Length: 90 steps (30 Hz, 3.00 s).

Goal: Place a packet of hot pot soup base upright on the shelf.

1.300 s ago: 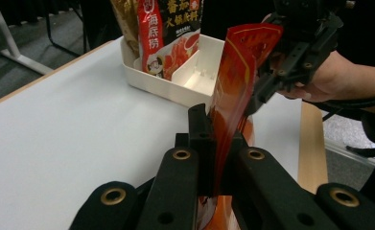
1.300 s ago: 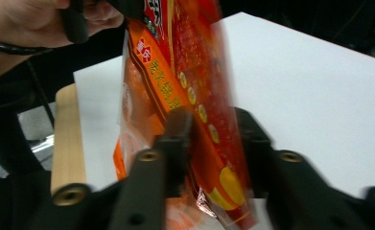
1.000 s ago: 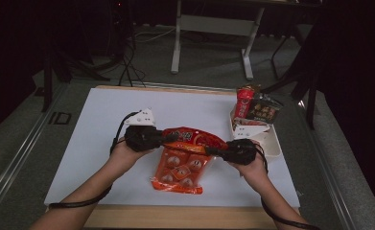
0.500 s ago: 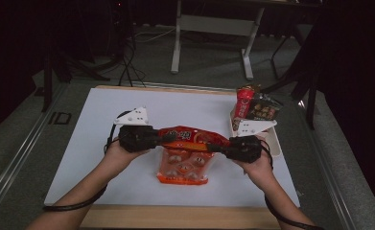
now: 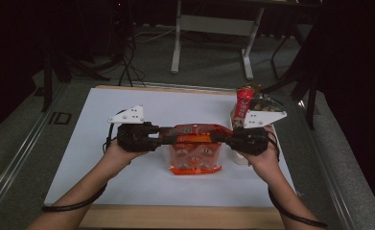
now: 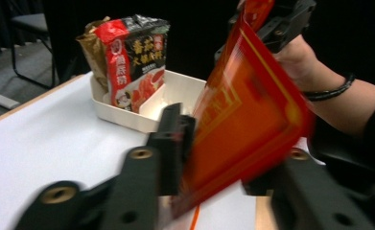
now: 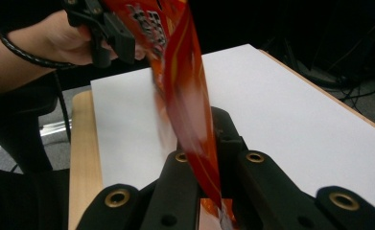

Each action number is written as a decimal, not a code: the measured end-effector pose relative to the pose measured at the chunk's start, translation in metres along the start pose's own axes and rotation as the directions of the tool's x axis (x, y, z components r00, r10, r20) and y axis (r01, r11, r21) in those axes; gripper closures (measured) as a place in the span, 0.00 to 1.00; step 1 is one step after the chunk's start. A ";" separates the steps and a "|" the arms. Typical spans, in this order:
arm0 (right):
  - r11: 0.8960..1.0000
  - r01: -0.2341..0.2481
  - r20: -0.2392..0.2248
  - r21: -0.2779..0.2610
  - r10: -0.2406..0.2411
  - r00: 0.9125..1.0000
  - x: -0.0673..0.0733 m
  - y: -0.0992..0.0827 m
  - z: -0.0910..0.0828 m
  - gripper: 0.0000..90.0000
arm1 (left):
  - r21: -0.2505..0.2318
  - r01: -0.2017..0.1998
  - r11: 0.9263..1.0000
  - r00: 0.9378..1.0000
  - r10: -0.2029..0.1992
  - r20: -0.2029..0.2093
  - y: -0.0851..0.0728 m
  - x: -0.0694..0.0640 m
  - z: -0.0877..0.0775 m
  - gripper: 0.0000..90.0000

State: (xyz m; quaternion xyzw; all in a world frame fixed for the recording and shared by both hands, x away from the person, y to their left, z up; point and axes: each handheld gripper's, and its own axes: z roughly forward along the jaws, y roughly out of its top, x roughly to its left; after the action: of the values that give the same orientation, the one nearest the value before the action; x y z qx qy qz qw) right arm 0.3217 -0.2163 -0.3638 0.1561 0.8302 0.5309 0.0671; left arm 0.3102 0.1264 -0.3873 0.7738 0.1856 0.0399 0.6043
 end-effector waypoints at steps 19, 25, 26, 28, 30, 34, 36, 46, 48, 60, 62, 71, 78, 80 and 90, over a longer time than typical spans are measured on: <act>0.997 -0.009 0.072 -0.082 0.015 0.997 -0.016 0.036 -0.032 1.00 | -0.042 0.026 0.999 0.983 -0.033 -0.181 -0.032 0.011 -0.001 0.01; 0.994 -0.005 0.104 -0.112 0.017 0.994 -0.021 0.048 -0.046 1.00 | -0.069 0.038 0.997 0.978 -0.051 -0.201 -0.041 0.014 -0.009 0.01; 0.993 -0.005 0.114 -0.122 0.019 0.993 -0.022 0.051 -0.049 1.00 | -0.068 0.036 0.997 0.976 -0.049 -0.211 -0.042 0.013 -0.009 0.01; 0.991 -0.008 0.132 -0.137 0.026 0.991 -0.024 0.054 -0.054 1.00 | -0.058 0.033 0.998 0.974 -0.045 -0.223 -0.047 0.013 -0.011 0.01; 0.988 -0.012 0.148 -0.155 0.035 0.988 -0.028 0.058 -0.061 1.00 | -0.054 0.039 0.998 0.972 -0.051 -0.229 -0.051 0.013 -0.014 0.01; 0.985 -0.012 0.189 -0.175 0.046 0.981 -0.031 0.063 -0.073 1.00 | -0.046 0.051 0.998 0.967 -0.061 -0.247 -0.061 0.015 -0.019 0.01; 0.984 -0.012 0.205 -0.180 0.049 0.977 -0.033 0.065 -0.079 1.00 | -0.046 0.064 0.997 0.963 -0.074 -0.261 -0.067 0.015 -0.023 0.01; 0.980 -0.029 0.285 -0.198 0.086 0.955 -0.050 0.061 -0.110 1.00 | -0.057 0.110 0.992 0.947 -0.122 -0.298 -0.096 0.017 -0.038 0.01; 0.979 -0.034 0.300 -0.202 0.095 0.949 -0.053 0.058 -0.116 1.00 | -0.064 0.113 0.992 0.946 -0.127 -0.297 -0.100 0.016 -0.039 0.01; 0.973 -0.100 0.342 -0.206 0.168 0.924 -0.068 0.028 -0.135 1.00 | -0.054 0.129 0.990 0.944 -0.140 -0.299 -0.118 0.014 -0.038 0.01; 0.973 -0.110 0.345 -0.204 0.177 0.922 -0.070 0.023 -0.137 1.00 | -0.059 0.133 0.989 0.943 -0.144 -0.298 -0.119 0.015 -0.039 0.01; 0.968 -0.159 0.367 -0.194 0.222 0.903 -0.081 -0.002 -0.139 1.00 | -0.069 0.136 0.988 0.941 -0.150 -0.303 -0.122 0.017 -0.040 0.01; 0.965 -0.196 0.370 -0.173 0.248 0.895 -0.091 -0.019 -0.132 1.00 | -0.061 0.138 0.989 0.939 -0.150 -0.309 -0.124 0.019 -0.039 0.01; 0.964 -0.203 0.373 -0.174 0.255 0.892 -0.093 -0.023 -0.131 1.00 | -0.063 0.141 0.988 0.938 -0.154 -0.309 -0.125 0.019 -0.039 0.01; 0.952 -0.243 0.365 -0.184 0.296 0.883 -0.097 -0.041 -0.124 1.00 | -0.056 0.152 0.987 0.937 -0.162 -0.309 -0.128 0.022 -0.038 0.01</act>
State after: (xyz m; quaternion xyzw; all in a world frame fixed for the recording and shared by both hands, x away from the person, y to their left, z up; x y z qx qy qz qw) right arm 0.3708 -0.3712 -0.3530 0.3673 0.7334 0.5475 0.1658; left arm 0.2886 0.1945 -0.5026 0.7309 0.3393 0.1165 0.5806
